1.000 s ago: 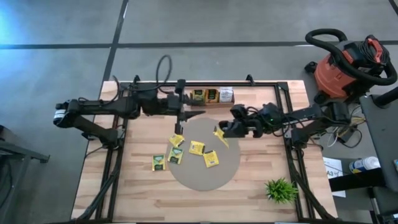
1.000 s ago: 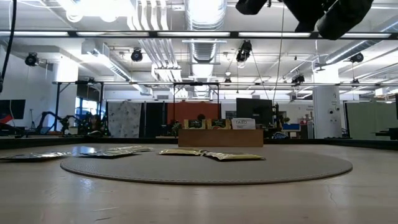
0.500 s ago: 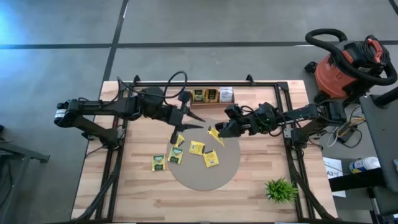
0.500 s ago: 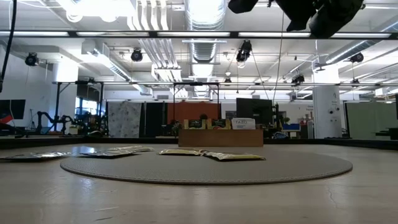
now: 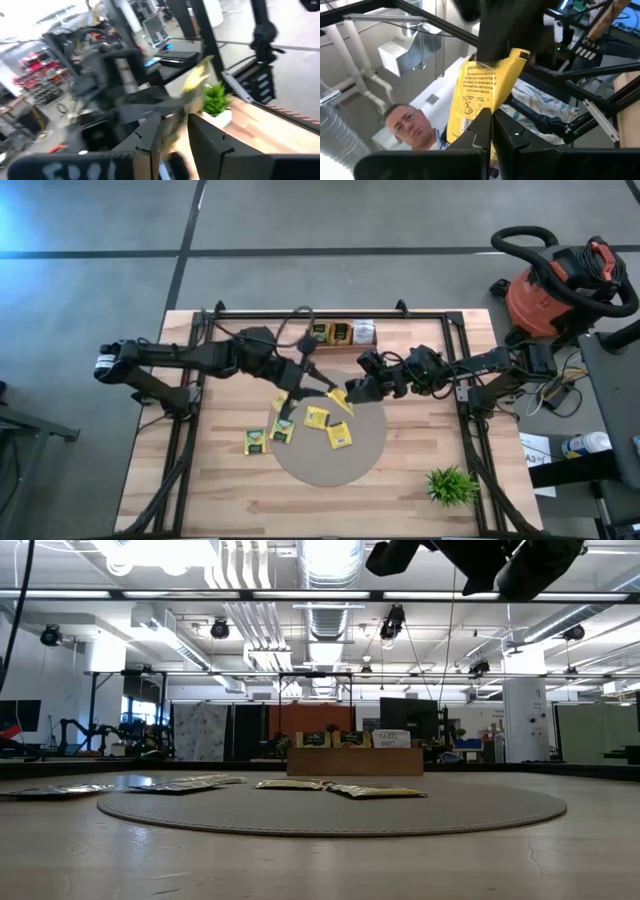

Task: Pick & Place Tea
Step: Put the yellow tea bag into the left compartment of the wooden organizer

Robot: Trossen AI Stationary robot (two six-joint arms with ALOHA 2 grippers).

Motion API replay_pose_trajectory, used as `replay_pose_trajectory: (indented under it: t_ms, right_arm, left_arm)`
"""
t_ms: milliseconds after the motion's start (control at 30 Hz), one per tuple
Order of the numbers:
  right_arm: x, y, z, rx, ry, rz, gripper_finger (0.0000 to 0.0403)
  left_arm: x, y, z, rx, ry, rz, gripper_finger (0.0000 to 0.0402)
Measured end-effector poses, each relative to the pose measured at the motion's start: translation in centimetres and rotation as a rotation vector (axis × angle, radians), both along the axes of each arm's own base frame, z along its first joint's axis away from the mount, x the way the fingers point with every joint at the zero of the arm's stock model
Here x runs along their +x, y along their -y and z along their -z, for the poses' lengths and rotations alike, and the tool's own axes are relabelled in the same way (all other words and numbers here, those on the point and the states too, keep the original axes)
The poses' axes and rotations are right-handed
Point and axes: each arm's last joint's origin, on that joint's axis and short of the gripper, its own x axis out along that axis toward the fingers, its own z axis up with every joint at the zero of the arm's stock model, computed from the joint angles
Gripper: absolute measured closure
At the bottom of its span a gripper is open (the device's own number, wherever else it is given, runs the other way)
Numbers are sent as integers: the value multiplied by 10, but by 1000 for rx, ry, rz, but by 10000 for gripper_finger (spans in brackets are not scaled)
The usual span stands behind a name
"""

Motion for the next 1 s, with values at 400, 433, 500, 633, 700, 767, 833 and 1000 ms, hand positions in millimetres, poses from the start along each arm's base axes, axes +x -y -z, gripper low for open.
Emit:
replay_pose_trajectory:
  t_ms: [400, 433, 500, 633, 700, 767, 833, 1000]
  right_arm:
    - [0, 4, 4, -28, -2, 46, 394]
    - [0, 5, 5, -28, -4, 50, 394]
    - [-1, 8, 6, -32, -6, 59, 394]
    - [-1, 13, 6, -48, 0, 79, 394]
    - [-1, 15, 6, -49, -1, 82, 394]
    - [-1, 15, 7, -49, -2, 83, 394]
    - [-2, 15, 7, -48, -4, 83, 394]
    - [-2, 15, 8, -42, -14, 67, 394]
  left_arm:
    - [6, 0, 4, -97, -28, -2, 309]
    - [6, 0, 4, -113, -33, -5, 309]
    - [6, 0, 4, -129, -43, -9, 310]
    - [5, 1, 6, -149, -75, -12, 330]
    - [5, 1, 7, -152, -83, -16, 350]
    - [4, 1, 7, -158, -90, -18, 373]
    - [3, 0, 7, -158, -95, -22, 393]
    - [0, 0, 7, -139, -109, -57, 399]
